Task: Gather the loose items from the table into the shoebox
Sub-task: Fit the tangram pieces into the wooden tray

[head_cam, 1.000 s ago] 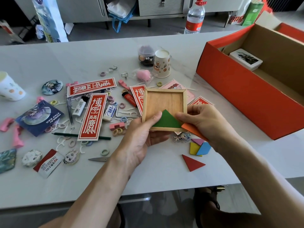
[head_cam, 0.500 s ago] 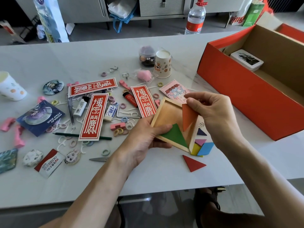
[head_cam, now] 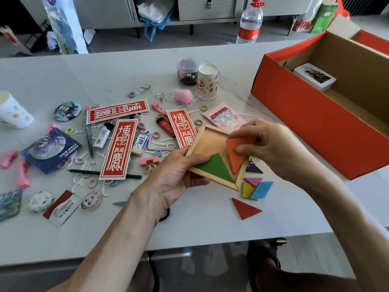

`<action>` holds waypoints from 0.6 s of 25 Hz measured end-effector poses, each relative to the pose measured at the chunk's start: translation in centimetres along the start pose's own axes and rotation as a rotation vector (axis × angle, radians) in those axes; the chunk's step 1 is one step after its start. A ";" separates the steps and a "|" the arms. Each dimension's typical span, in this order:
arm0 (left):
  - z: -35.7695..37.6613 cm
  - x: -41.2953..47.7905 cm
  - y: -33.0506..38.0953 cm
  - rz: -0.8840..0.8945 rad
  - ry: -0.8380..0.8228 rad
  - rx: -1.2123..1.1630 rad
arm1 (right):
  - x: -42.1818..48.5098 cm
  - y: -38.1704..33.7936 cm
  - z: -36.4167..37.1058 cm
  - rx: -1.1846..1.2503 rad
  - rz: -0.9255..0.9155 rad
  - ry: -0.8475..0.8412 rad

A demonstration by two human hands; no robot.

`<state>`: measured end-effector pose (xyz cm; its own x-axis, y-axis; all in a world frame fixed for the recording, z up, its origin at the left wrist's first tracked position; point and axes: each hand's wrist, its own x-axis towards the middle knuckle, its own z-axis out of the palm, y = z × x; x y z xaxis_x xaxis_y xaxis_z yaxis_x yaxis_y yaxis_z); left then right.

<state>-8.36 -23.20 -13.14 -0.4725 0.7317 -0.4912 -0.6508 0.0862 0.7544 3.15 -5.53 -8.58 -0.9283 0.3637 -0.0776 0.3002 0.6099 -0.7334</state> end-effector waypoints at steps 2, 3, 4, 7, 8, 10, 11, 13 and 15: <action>-0.1 0.0 0.1 0.011 0.017 0.017 | -0.3 -0.2 -0.5 0.054 -0.047 0.090; -0.2 0.0 0.0 0.017 0.017 0.033 | -0.5 -0.3 -0.8 0.103 -0.088 0.165; -0.2 0.0 0.0 0.020 0.007 0.049 | -0.7 -0.3 -1.0 0.145 -0.132 0.237; 0.0 -0.1 -0.2 0.012 -0.078 0.089 | -0.7 -0.4 -0.7 0.111 -0.181 0.295; 0.0 -0.1 -0.2 0.012 -0.114 0.101 | -0.5 -0.3 -0.3 0.073 -0.178 0.255; 0.2 -0.2 -0.3 0.014 -0.163 0.112 | -0.3 -0.2 0.3 0.019 -0.179 0.147; 0.2 -0.2 -0.2 0.018 -0.173 0.119 | -0.3 0.0 0.3 -0.012 -0.193 0.117; 0.1 -0.2 -0.1 0.028 -0.177 0.128 | -0.4 0.2 0.0 -0.090 -0.257 0.142; 0.1 -0.2 -0.1 0.037 -0.170 0.121 | -0.5 0.4 0.2 -0.139 -0.335 0.212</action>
<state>-8.15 -23.31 -13.10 -0.3809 0.8387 -0.3893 -0.5540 0.1300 0.8223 3.70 -5.58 -8.94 -0.9182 0.2572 0.3014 0.0297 0.8031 -0.5951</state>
